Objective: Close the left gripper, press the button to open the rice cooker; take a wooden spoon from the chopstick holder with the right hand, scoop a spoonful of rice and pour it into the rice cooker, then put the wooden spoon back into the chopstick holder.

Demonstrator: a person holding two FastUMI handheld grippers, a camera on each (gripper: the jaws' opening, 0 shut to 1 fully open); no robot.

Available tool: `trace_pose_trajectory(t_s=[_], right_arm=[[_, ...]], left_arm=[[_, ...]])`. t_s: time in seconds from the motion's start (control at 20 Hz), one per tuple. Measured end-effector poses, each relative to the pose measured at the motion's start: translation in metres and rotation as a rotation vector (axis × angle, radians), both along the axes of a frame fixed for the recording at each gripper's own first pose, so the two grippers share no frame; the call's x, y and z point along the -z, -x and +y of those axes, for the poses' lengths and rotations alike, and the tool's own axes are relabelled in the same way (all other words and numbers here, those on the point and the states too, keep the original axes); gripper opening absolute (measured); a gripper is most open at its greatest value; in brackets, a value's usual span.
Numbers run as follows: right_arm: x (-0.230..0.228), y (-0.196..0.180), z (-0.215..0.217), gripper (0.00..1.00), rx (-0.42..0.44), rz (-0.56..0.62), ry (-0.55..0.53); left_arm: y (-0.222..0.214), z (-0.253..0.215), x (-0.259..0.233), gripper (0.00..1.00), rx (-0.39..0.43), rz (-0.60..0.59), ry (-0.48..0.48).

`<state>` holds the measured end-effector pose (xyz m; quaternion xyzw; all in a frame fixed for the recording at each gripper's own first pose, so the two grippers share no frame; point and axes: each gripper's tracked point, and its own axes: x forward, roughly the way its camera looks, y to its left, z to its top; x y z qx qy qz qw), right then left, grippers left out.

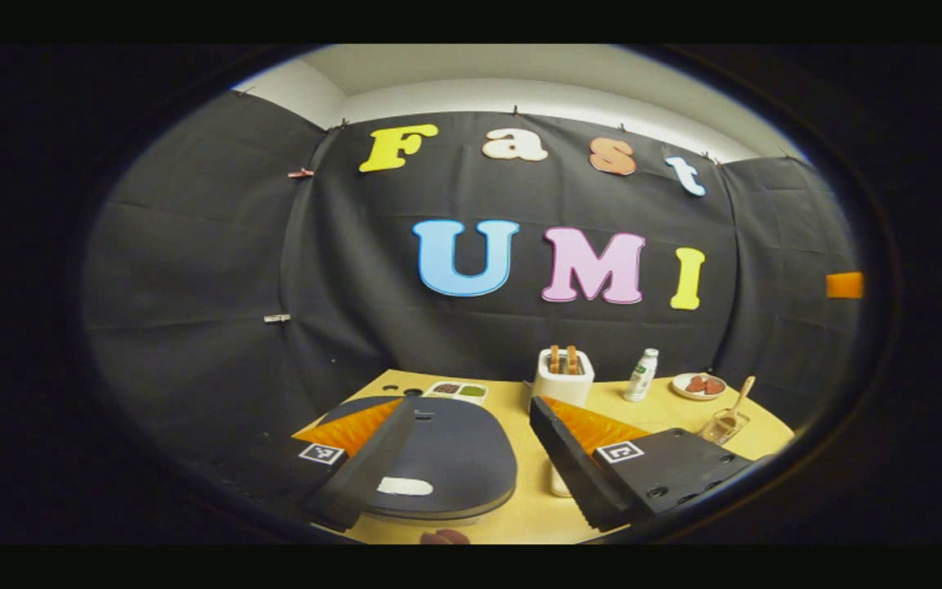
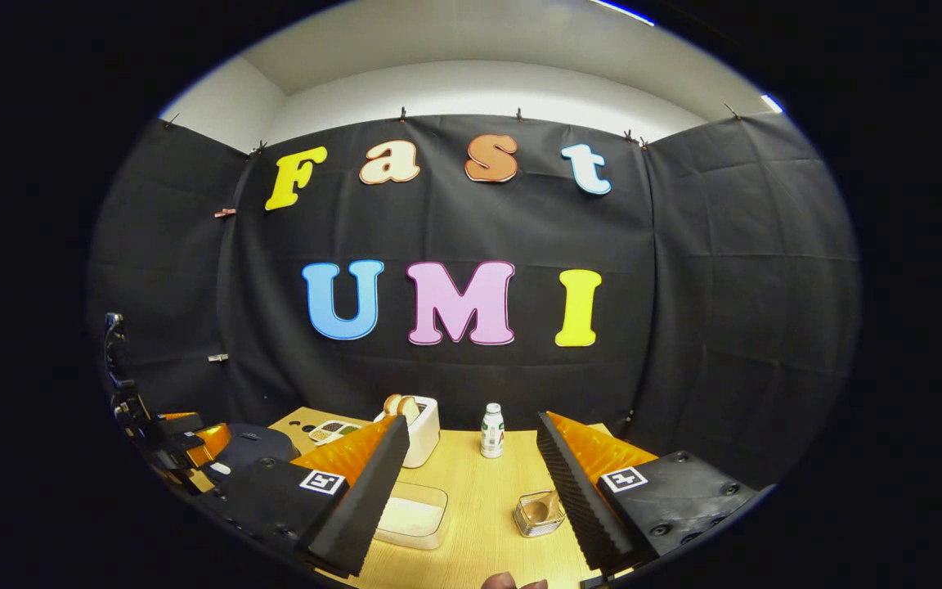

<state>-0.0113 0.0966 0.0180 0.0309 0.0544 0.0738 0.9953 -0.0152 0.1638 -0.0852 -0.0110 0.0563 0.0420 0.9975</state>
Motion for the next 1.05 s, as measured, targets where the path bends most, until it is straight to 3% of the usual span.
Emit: trace_pose_trajectory(t_s=[0.45, 1.05], right_arm=[[0.006, -0.002, -0.007, 0.98, 0.019, -0.022, 0.031], [0.020, -0.007, -0.013, 0.97, 0.031, -0.008, 0.039]], left_arm=[[0.007, -0.039, -0.050, 0.96, 0.077, -0.066, -0.047], [0.013, -0.087, -0.061, 0.96, 0.151, -0.065, -0.015]])
